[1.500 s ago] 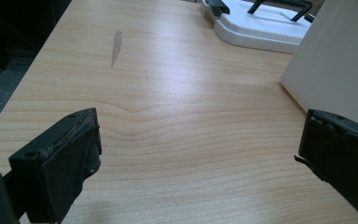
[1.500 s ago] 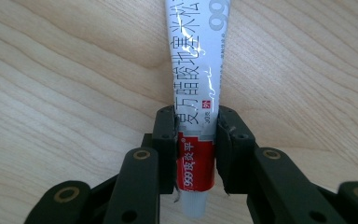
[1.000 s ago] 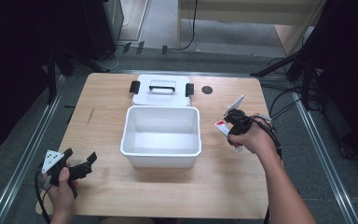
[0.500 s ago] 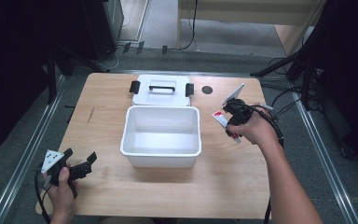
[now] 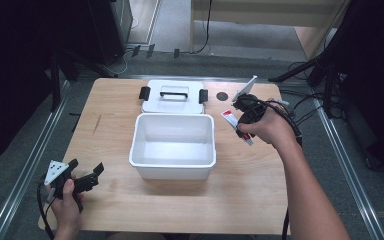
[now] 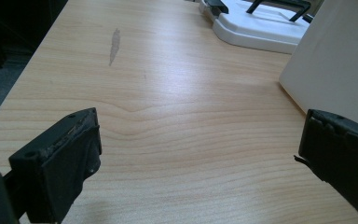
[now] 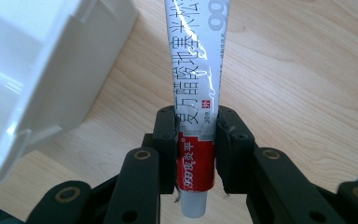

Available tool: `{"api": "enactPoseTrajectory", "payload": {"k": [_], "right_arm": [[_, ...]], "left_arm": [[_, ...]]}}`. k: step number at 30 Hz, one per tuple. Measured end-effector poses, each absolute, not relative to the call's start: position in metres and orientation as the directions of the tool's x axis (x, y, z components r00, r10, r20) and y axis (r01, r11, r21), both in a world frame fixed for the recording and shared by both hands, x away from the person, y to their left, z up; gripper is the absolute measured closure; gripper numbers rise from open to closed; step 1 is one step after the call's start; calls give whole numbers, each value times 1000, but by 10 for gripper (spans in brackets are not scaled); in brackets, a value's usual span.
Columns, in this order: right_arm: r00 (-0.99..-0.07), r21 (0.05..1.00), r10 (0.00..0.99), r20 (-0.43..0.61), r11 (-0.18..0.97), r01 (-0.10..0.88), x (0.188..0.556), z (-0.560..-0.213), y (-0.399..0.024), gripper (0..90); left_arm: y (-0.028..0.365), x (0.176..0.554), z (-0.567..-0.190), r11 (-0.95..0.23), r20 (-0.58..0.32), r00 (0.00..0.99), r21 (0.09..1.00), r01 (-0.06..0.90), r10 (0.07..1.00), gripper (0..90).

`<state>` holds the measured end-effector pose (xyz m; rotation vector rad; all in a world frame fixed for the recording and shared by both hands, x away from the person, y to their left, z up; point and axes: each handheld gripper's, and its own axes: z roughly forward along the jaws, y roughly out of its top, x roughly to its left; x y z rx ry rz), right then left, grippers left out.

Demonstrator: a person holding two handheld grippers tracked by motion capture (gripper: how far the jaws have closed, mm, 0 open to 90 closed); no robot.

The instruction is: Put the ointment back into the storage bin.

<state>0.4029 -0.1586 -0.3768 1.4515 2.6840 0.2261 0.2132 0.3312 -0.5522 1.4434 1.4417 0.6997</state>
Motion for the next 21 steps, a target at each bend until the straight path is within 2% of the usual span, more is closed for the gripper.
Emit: {"api": "enactPoseTrajectory", "payload": {"k": [21], "right_arm": [[-636, 183, 772, -2, 625, 759, 404, -353, -106, 727]], "left_arm": [[331, 214, -552, 149, -228, 142, 893, 425, 963, 0]]}}
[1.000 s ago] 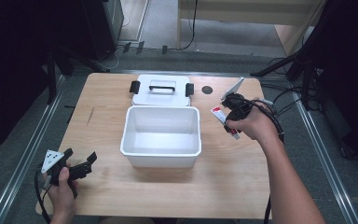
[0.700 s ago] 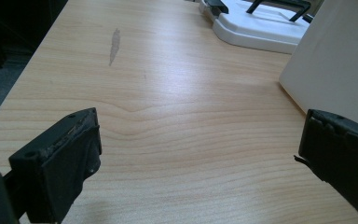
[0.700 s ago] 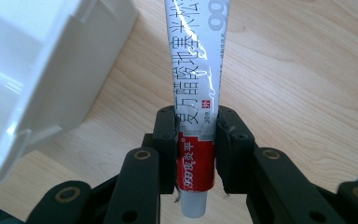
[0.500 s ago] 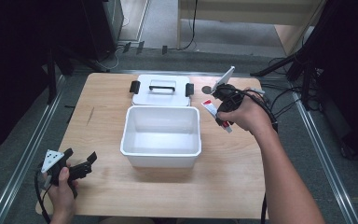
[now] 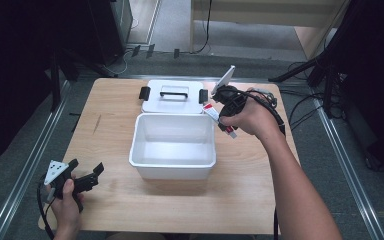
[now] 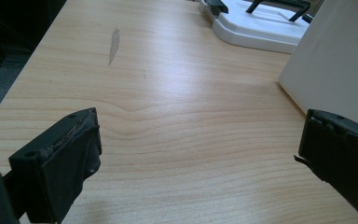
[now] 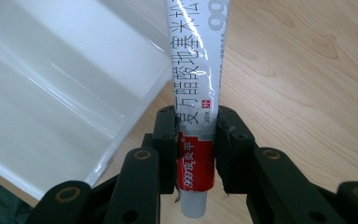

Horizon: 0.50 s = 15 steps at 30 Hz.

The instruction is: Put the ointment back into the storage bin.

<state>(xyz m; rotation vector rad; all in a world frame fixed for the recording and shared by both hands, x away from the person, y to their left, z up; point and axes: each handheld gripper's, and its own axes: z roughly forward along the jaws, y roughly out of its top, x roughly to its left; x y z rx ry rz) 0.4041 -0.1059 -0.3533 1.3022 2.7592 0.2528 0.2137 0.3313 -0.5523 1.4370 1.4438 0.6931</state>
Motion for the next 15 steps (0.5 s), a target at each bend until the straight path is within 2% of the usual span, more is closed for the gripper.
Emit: {"api": "enactPoseTrajectory", "payload": {"k": [15], "right_arm": [[-746, 213, 666, 6, 728, 652, 394, -353, -70, 726]], "left_arm": [[331, 214, -552, 148, -228, 143, 892, 426, 963, 0]]}}
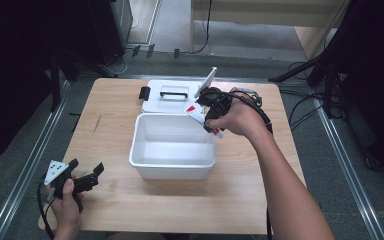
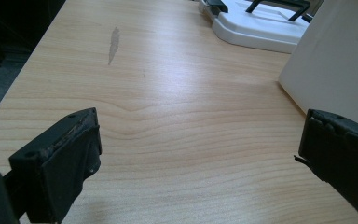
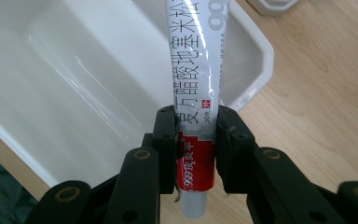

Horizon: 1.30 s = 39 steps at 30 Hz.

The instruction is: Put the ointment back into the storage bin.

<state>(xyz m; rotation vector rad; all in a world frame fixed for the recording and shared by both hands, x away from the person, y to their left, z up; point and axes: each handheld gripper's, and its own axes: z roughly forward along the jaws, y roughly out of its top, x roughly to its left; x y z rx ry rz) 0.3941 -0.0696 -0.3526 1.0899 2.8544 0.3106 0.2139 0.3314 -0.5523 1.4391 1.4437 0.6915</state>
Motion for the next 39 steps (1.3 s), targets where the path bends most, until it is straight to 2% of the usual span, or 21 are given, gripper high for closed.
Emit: {"api": "enactPoseTrajectory", "payload": {"k": [9, 10, 12, 15, 16, 17, 26, 39], "right_arm": [[-856, 243, 518, 0, 830, 502, 390, -359, -58, 725], [-892, 261, 451, -13, 863, 432, 388, -361, -55, 724], [-901, 264, 433, -10, 870, 415, 387, -362, -54, 725], [-958, 265, 287, -16, 925, 273, 383, -367, -48, 724], [-958, 265, 287, -16, 925, 273, 383, -367, -48, 724], [-971, 258, 238, -20, 940, 225, 381, -371, -46, 724], [-989, 241, 144, -31, 961, 132, 380, -383, -44, 724], [-995, 229, 93, -36, 970, 83, 377, -397, -45, 722]], "left_arm": [[332, 214, -552, 148, -228, 144, 892, 427, 963, 0], [332, 214, -552, 148, -228, 144, 892, 427, 963, 0], [332, 214, -552, 147, -228, 144, 892, 427, 963, 0], [332, 214, -552, 148, -229, 144, 892, 427, 963, 0], [332, 214, -552, 148, -229, 144, 892, 427, 963, 0], [332, 214, -552, 148, -229, 144, 892, 427, 963, 0], [332, 214, -552, 151, -232, 144, 892, 426, 962, 0], [331, 214, -552, 148, -228, 144, 893, 426, 963, 0]]}}
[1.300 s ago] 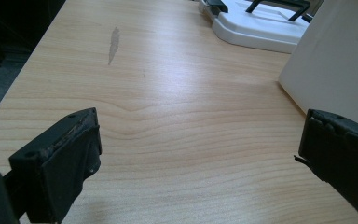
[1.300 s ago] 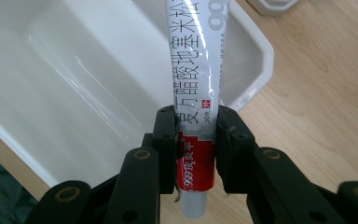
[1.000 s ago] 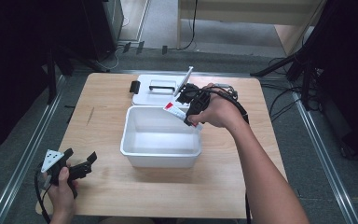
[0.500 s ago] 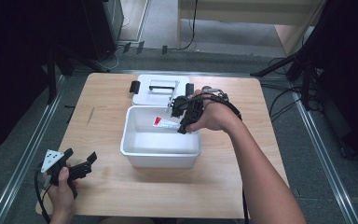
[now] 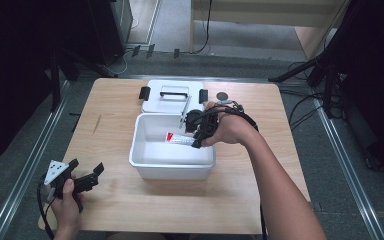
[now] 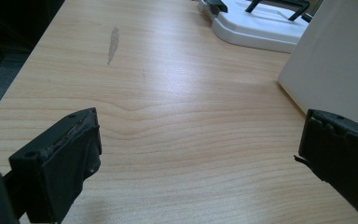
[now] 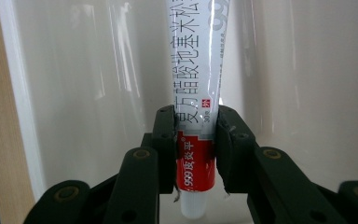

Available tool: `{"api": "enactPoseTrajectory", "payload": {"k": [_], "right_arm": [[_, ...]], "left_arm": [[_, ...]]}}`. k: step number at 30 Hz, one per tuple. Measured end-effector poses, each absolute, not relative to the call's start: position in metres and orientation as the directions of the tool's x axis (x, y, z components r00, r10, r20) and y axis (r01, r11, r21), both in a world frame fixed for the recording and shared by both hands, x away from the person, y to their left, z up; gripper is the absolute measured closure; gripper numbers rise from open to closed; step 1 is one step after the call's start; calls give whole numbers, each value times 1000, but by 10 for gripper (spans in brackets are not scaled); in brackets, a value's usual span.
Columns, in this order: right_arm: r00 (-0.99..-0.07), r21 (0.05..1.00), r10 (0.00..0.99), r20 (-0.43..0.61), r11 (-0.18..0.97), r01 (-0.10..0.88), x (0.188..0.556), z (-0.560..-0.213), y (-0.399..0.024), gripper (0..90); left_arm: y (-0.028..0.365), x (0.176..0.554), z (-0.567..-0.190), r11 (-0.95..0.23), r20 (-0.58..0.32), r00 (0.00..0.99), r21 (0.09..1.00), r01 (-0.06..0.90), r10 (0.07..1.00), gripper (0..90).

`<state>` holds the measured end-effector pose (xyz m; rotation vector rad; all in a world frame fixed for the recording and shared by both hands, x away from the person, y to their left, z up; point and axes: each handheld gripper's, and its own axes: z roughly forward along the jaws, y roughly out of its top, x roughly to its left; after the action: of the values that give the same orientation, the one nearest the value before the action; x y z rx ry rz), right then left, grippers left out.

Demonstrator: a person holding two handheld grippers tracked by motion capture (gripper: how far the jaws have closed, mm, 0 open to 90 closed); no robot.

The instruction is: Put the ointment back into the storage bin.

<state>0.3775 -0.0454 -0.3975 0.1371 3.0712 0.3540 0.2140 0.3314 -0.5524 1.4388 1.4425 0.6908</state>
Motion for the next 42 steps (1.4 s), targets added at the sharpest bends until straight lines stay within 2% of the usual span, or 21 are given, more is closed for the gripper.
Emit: {"api": "enactPoseTrajectory", "payload": {"k": [9, 37, 42], "right_arm": [[-997, 215, 75, -30, 974, 67, 378, -409, -43, 722], [-998, -32, 49, -39, 998, 51, 377, -452, -18, 716], [-998, -25, 60, -32, 998, 61, 377, -451, -19, 717]], "left_arm": [[332, 214, -552, 152, -232, 143, 892, 426, 962, 0], [332, 214, -552, 152, -233, 145, 891, 428, 962, 0], [332, 214, -552, 152, -234, 145, 891, 427, 962, 0]]}}
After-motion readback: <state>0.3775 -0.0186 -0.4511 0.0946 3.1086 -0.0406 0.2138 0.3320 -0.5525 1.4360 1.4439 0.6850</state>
